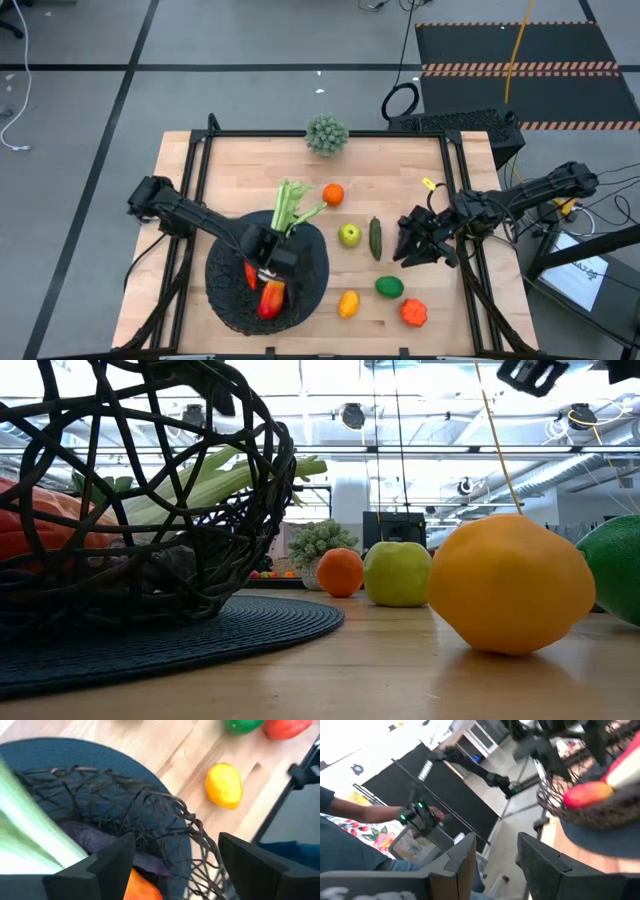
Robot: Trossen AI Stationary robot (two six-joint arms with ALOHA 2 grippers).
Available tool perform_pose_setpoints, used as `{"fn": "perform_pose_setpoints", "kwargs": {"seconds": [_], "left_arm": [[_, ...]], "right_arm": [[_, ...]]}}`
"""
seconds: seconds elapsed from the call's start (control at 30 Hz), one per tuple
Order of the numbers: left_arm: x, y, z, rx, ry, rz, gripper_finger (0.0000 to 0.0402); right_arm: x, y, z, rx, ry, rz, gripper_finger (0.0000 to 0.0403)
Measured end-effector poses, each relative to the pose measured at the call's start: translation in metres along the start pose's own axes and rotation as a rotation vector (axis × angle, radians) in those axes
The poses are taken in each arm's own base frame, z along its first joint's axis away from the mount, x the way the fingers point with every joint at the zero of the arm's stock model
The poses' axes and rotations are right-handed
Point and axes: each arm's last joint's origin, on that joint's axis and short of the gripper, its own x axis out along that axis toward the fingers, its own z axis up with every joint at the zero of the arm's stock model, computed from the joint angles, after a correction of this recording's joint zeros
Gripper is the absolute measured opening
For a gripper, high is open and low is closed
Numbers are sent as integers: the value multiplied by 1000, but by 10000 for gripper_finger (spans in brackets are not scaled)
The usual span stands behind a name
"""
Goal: Build produce basket
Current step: Put the green green lime into the black wire basket
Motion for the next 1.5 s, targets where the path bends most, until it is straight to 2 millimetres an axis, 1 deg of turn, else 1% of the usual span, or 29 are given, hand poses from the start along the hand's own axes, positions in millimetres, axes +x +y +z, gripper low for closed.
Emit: {"fn": "perform_pose_setpoints", "kwargs": {"seconds": [0.07, 0.17, 0.2, 0.27, 0.3, 0.4, 0.5, 0.6, 0.7, 0.77, 0.87, 0.93, 1.1, 1.2, 1.27, 1.3, 1.4, 1.5], "left_arm": [[-11, 4, 6, -21, -17, -24, 271], [-34, 12, 17, -10, -66, -83, 247], [-42, 15, 19, 4, -84, -96, 239], [-55, 21, 27, 27, -122, -124, 223], [-61, 24, 30, 41, -140, -137, 215], [-77, 33, 38, 96, -186, -151, 192], [-87, 40, 42, 172, -215, -149, 171], [-89, 45, 47, 238, -231, -132, 154], [-91, 50, 46, 301, -216, -107, 141], [-92, 52, 45, 323, -205, -99, 134], [-90, 54, 43, 344, -173, -70, 127], [-90, 56, 42, 349, -154, -52, 125], [-89, 62, 38, 368, -106, -5, 124], [-89, 63, 37, 388, -97, 4, 124], [-89, 63, 37, 404, -94, 8, 124], [-89, 63, 37, 414, -95, 9, 124], [-89, 63, 37, 437, -98, 13, 124], [-89, 63, 37, 451, -97, 15, 124]], "right_arm": [[-4, 0, -2, 12, 17, -22, 138], [-9, -2, -7, 64, 54, -74, 138], [-11, -3, -8, 139, 57, -100, 138], [-13, -5, -11, 360, 48, -132, 139], [-13, -4, -11, 413, 43, -116, 141], [-13, -2, -11, 478, 71, -54, 152], [-13, -6, -14, 524, 48, -120, 166], [-12, -9, -20, 600, 9, -216, 172], [-9, -9, -26, 686, -92, -306, 172], [-6, -4, -30, 724, -156, -341, 171], [2, 13, -29, 761, -195, -371, 171], [8, 24, -30, 782, -172, -431, 171], [25, 49, -33, 848, -34, -630, 171], [35, 58, -36, 895, 60, -735, 171], [44, 61, -38, 911, 126, -769, 171], [49, 61, -40, 892, 158, -780, 173], [64, 57, -45, 791, 224, -779, 183], [73, 50, -50, 723, 257, -800, 204]]}}
